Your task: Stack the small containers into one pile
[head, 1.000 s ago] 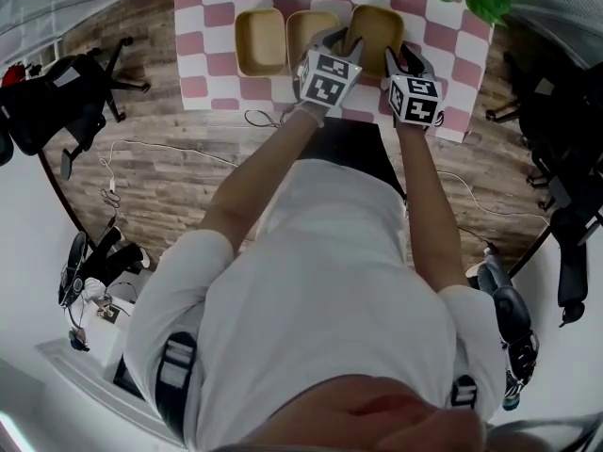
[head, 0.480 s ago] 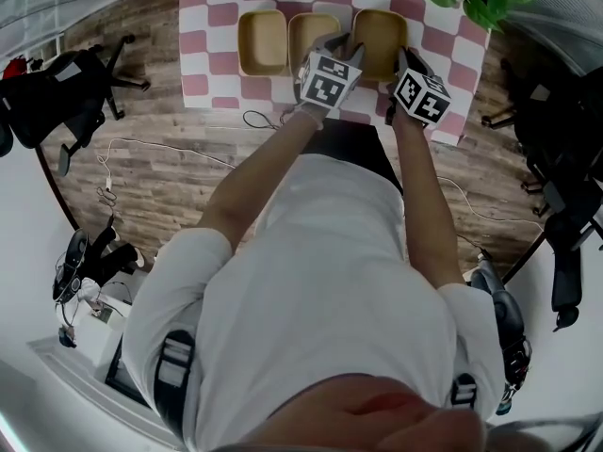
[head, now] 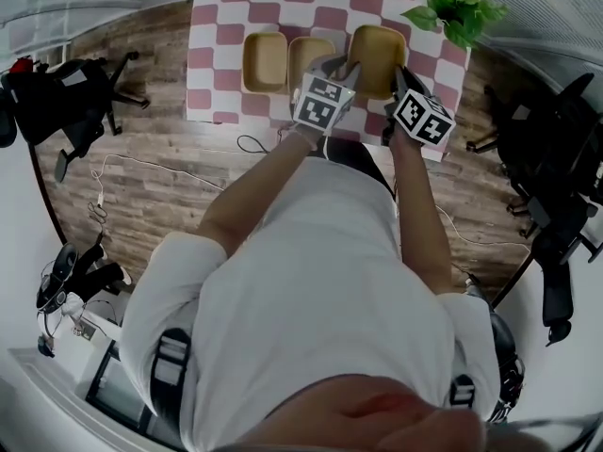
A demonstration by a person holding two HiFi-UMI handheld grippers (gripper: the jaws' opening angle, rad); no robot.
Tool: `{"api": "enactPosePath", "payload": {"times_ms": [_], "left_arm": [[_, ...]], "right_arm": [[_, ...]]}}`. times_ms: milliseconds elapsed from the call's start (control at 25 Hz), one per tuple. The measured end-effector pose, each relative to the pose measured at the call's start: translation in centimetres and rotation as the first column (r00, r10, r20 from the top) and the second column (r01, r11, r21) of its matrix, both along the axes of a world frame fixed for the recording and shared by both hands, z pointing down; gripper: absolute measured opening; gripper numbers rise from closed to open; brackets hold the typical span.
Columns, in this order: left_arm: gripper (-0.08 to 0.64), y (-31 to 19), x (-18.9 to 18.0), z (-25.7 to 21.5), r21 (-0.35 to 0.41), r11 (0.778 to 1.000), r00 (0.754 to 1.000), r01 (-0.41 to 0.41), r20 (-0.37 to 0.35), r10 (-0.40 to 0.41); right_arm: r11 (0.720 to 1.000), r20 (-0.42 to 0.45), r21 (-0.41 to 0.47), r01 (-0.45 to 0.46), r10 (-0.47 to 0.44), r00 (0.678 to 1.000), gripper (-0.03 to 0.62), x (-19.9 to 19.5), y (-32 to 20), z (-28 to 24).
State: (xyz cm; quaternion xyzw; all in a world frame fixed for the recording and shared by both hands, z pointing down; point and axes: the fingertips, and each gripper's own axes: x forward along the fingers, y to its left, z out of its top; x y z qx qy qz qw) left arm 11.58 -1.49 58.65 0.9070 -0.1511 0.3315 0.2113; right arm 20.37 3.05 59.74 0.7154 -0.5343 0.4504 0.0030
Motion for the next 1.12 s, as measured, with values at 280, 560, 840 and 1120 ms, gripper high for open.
{"api": "enactPosePath", "payload": {"times_ms": [280,560,840,1120], "left_arm": [[0.094,-1.0,-1.1,-1.1,0.024,0.999,0.999,0.042,-0.003,-0.042],[0.092,-3.2,-6.1,-1.3,0.042,0.990,0.991,0.132,0.023,-0.133],[0.085,-5.2,-10.6,-1.9,0.076,0.973,0.974,0.218,0.042,-0.221],[0.083,-5.3,-12.2,-0.6,0.072,0.977,0.976,0.201,0.074,-0.207]], "right_arm": [[0.999,0.031,0.028,0.014,-0.015,0.999,0.038,-1.0,-0.9,-1.1],[0.994,0.064,0.049,0.099,-0.102,0.993,0.038,-5.7,-3.8,-1.1],[0.983,0.097,0.076,0.168,-0.175,0.980,0.038,-9.8,-6.3,-1.9],[0.989,0.145,0.030,0.147,-0.150,0.978,0.038,-11.6,-6.1,-0.1]]}}
